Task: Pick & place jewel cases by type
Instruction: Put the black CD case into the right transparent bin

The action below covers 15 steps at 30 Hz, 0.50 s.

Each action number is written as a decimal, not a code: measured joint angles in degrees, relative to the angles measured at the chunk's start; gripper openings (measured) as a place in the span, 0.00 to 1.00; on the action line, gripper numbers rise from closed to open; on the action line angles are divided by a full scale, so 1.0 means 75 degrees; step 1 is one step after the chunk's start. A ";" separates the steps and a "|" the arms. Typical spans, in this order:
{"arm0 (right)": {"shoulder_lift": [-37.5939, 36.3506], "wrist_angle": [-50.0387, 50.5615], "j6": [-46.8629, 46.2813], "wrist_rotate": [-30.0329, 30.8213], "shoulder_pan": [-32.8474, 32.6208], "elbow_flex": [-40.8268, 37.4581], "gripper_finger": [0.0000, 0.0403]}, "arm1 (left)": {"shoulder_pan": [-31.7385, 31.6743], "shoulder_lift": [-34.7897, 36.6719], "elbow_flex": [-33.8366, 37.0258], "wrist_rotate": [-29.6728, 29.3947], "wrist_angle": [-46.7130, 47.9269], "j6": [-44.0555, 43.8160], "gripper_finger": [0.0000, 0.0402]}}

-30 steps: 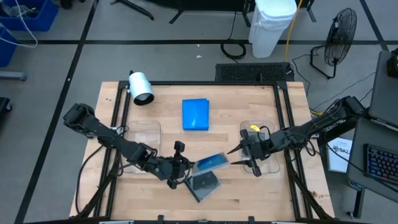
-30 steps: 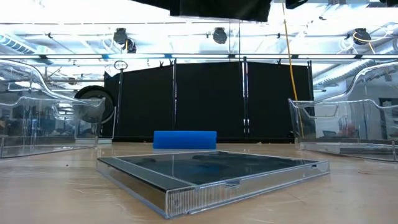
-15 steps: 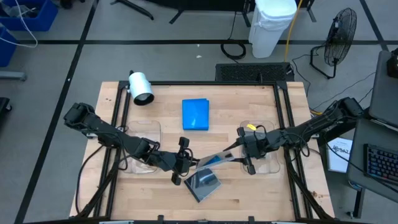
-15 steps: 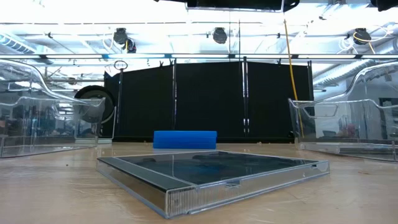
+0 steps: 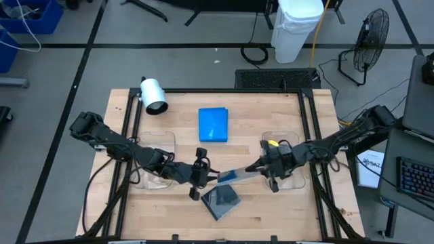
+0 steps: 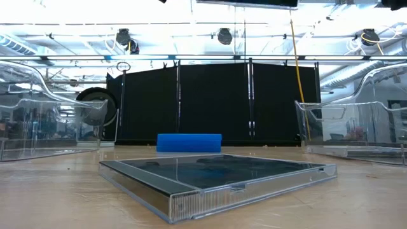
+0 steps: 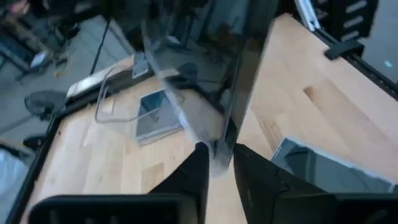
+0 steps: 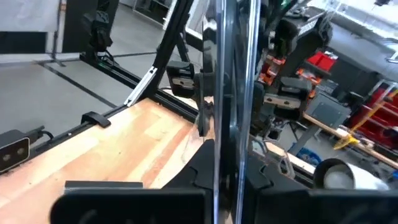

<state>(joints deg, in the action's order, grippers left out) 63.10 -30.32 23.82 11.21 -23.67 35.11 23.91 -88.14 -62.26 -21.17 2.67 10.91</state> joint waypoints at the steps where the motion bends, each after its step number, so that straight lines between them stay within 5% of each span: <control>1: -0.0179 0.0185 0.0000 0.0270 -0.0088 0.0000 0.03 | 0.0019 0.0000 0.0000 -0.0067 0.0045 -0.0134 0.23; 7: -0.1527 0.3161 -0.1233 0.2437 -0.0848 0.0398 0.03 | 0.0309 0.0275 0.0000 -0.0767 0.0894 -0.0298 0.29; 11: -0.1868 0.5793 -0.3255 0.3601 -0.1435 0.0970 0.03 | 0.0509 0.0379 0.0003 -0.1480 0.1320 -0.0533 0.29; 15: -0.1732 0.8550 -0.5832 0.3895 -0.1648 0.1614 0.03 | 0.0719 0.0370 0.0003 -0.2005 0.1521 -0.0505 0.30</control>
<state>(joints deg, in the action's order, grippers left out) 50.10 33.80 -19.92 40.42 -36.03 47.21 29.30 -85.36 -62.24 -36.21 14.08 7.13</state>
